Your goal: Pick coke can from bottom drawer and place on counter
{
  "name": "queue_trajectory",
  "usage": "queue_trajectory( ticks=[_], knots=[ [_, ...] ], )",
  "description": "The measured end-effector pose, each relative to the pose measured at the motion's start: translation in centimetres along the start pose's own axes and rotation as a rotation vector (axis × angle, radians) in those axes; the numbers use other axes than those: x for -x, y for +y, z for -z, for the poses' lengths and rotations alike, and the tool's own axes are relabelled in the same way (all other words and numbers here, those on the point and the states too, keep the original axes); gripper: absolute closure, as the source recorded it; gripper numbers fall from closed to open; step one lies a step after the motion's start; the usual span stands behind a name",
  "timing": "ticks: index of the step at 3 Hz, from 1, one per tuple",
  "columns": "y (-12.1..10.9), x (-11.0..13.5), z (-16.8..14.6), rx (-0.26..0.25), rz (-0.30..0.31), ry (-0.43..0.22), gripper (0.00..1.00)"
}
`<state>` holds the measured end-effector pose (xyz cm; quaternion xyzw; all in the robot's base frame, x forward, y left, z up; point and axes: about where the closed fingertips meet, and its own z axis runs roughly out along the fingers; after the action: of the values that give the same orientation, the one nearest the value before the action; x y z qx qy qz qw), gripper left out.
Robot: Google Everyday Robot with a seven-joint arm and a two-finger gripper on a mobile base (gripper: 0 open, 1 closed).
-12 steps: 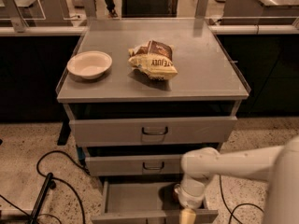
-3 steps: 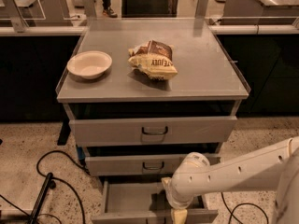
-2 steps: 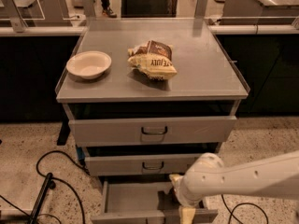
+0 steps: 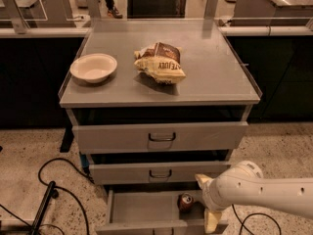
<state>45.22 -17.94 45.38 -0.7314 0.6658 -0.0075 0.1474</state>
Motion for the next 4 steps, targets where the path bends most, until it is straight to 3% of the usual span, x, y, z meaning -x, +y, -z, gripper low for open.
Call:
queue_trajectory(
  ticks=[3,4],
  knots=[
    [-0.5,-8.1,-8.5,0.06,-0.166,-0.04,0.0],
    [-0.5,-8.1,-8.5,0.06,-0.166,-0.04,0.0]
  ],
)
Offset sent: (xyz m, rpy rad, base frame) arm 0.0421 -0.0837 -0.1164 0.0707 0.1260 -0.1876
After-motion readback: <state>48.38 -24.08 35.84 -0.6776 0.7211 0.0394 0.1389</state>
